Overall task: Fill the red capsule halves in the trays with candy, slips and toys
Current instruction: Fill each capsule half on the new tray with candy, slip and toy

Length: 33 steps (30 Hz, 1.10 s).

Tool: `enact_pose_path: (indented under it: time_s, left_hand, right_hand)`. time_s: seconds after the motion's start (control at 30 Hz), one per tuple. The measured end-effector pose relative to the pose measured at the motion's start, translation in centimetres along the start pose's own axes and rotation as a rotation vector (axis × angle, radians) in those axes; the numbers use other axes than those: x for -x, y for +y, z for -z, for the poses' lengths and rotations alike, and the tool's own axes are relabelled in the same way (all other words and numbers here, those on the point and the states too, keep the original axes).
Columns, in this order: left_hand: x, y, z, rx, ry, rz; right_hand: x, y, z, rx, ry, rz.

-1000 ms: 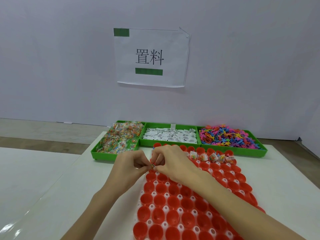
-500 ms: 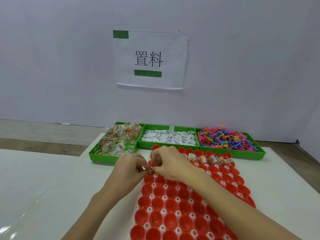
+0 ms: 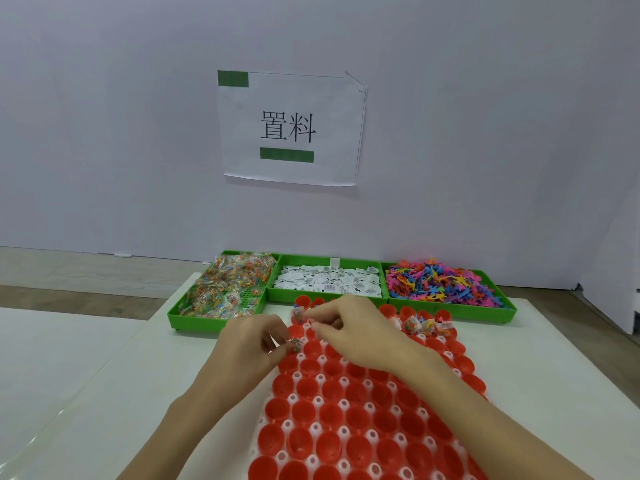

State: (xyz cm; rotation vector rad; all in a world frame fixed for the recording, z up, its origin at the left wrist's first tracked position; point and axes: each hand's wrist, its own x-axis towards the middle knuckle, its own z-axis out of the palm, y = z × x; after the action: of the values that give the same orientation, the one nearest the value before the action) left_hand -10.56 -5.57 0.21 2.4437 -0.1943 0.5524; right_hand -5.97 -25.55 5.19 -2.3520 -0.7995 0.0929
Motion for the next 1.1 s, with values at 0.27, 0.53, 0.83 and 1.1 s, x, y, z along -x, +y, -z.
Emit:
enact_pose_path:
  time_s: [0.27, 0.53, 0.83, 1.1]
  left_hand:
    - [-0.3, -0.7, 0.7, 0.038, 0.036, 0.034]
    - [-1.2, -3.4, 1.3, -0.127, 0.308, 0.150]
    - [-7.7, -6.6, 2.6, -0.595, -0.175, 0.244]
    - [-8.6, -6.3, 2.0, -0.708, -0.168, 0.141]
  right_hand:
    - [8.3, 6.0, 5.4, -0.357, 0.297, -0.029]
    - [10.3, 9.5, 5.9, -0.785, 0.497, -0.205]
    - [10.9, 9.3, 6.0, -0.872, 0.501, -0.207]
    - [11.3, 9.2, 6.7, -0.876, 0.544, -0.229]
